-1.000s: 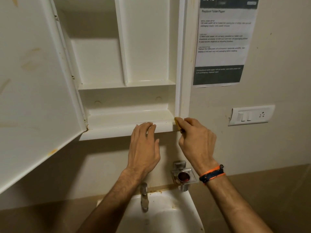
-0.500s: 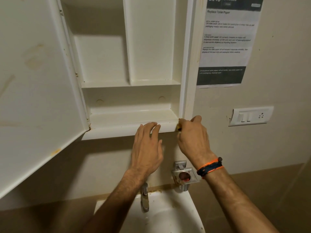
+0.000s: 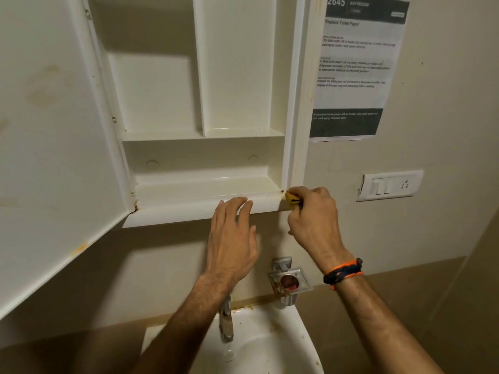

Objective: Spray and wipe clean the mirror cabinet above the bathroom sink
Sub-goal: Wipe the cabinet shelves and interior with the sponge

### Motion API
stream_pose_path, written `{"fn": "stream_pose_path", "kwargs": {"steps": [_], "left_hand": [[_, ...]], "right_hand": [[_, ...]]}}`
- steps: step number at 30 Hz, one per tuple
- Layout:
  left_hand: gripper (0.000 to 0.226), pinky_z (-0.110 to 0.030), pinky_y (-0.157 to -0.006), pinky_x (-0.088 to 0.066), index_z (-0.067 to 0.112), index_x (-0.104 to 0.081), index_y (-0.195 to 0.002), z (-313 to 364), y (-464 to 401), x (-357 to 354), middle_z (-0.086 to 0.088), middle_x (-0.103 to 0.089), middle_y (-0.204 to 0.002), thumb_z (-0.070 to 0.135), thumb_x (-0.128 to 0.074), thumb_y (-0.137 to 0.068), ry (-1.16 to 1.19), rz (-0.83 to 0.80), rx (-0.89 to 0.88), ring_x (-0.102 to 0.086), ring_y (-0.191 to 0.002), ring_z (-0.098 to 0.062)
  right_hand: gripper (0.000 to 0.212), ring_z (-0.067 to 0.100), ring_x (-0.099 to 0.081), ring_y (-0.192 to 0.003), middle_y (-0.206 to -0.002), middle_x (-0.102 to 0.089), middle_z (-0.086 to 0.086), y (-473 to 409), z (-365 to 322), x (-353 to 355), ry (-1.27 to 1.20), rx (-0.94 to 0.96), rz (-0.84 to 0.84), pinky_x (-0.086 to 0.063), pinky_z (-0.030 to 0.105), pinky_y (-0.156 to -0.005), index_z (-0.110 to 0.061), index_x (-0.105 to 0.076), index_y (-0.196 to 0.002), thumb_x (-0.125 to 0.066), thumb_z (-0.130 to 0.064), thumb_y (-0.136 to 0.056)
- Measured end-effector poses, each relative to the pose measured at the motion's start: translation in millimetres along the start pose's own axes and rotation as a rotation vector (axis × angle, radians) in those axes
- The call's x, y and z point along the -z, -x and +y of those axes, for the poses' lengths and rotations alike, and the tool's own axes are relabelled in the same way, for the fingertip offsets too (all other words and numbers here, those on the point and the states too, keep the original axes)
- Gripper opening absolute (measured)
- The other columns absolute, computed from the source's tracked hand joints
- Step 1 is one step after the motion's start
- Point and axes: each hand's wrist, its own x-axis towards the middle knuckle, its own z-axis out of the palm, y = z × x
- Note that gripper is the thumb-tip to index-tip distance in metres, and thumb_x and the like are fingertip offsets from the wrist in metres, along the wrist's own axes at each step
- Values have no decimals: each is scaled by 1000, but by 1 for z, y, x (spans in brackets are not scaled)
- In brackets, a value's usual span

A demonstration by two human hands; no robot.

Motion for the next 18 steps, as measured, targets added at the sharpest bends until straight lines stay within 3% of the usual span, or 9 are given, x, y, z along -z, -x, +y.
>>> {"fn": "stream_pose_path", "kwargs": {"steps": [2, 7, 12, 14, 18], "left_hand": [[51, -46, -120, -21, 6, -49, -138, 0, 0, -1, -12, -47, -142, 20, -60, -90, -2, 1, 2, -40, -135, -26], [52, -45, -121, -18, 6, -48, -139, -1, 1, -1, -11, -46, -144, 20, -60, -90, -1, -12, 4, -39, -137, -26], [53, -45, -121, -19, 8, -46, -140, -2, 0, -1, -10, -45, -145, 21, -59, -90, -1, -15, -4, -38, -137, -25], [52, -44, -122, -18, 8, -47, -140, -3, 0, -1, -10, -45, -145, 22, -58, -91, -2, -13, 0, -38, -137, -25], [53, -43, -122, -18, 8, -46, -141, -3, 1, -2, -10, -44, -146, 22, -59, -92, 1, -21, 1, -37, -138, -24]], "right_hand": [[32, 23, -51, -75, -107, -41, 7, -2, -5, 0, 81, 75, 25, -54, 36, -77, -14, -63, -112, -48, 0, -87], [23, 32, -54, -68, -109, -38, 10, 7, -4, -13, 266, 112, -106, -52, 44, -69, -9, -54, -103, -42, 3, -88], [43, 28, -64, -85, -105, -56, 11, 11, 13, -7, -161, -90, -91, -59, 36, -79, -18, -66, -118, -45, 2, -85], [43, 24, -62, -90, -109, -55, 6, 12, 10, -7, -72, 4, 36, -53, 30, -82, -22, -64, -125, -50, -3, -89], [46, 27, -61, -94, -115, -65, 2, 8, -2, -14, 266, 319, 176, -52, 36, -69, -21, -64, -127, -64, -7, -83]]}}
